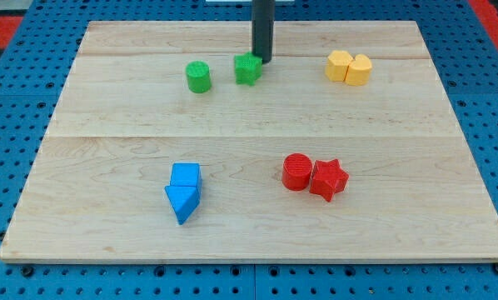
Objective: Push the green star into the green circle
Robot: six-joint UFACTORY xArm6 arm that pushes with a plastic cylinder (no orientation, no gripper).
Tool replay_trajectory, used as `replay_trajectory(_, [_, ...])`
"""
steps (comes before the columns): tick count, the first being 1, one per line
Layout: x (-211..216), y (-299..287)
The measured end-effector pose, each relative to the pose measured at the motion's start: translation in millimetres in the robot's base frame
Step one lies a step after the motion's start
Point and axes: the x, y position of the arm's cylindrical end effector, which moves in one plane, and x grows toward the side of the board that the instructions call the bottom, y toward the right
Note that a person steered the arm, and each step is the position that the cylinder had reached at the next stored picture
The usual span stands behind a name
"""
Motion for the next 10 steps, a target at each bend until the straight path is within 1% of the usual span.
replay_trajectory(1, [10,-9])
replay_trajectory(2, [10,-31])
replay_trajectory(5, [14,-40])
replay_trajectory(6, [5,-50])
replay_trajectory(7, [-18,-59])
replay_trajectory(8, [-23,-92])
replay_trajectory(9, [4,-73])
replay_trajectory(10, [6,-73])
